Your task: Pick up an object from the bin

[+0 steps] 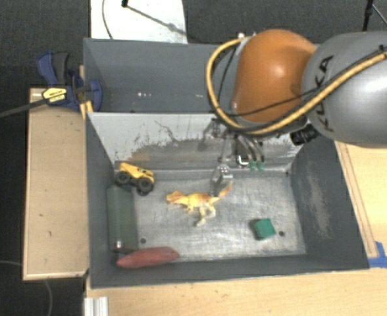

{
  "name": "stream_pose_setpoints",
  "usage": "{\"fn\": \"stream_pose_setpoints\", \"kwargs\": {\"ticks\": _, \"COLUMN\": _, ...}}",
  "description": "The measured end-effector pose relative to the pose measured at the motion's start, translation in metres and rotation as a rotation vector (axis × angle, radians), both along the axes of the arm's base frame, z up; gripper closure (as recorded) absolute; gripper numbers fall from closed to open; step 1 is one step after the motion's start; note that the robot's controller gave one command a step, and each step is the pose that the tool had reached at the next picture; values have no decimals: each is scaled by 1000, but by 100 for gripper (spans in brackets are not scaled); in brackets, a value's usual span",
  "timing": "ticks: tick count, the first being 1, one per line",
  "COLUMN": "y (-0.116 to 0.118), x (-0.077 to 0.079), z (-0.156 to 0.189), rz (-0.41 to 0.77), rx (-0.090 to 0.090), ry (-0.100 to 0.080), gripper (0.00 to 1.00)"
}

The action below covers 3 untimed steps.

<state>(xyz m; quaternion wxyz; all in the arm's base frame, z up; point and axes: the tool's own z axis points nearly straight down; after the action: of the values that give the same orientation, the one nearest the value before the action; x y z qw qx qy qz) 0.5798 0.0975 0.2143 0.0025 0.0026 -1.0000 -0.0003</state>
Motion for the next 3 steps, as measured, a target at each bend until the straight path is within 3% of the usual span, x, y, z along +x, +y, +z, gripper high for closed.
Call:
{"fn": "stream_pose_setpoints", "kwargs": {"ticks": 1, "y": -1, "x": 2, "z": 5, "rz": -2, "rx": 1, "ry": -8, "gripper": 0}}
{"fn": "stream_pose_setpoints", "kwargs": {"ticks": 2, "y": 24, "x": -11, "z": -48, "rz": 37, "rx": 1, "ry": -14, "gripper": 0}}
{"fn": "stream_pose_setpoints", "kwargs": {"ticks": 3, "y": 16, "x": -39, "z": -137, "rz": 4, "rx": 1, "ry": -7, "gripper": 100}}
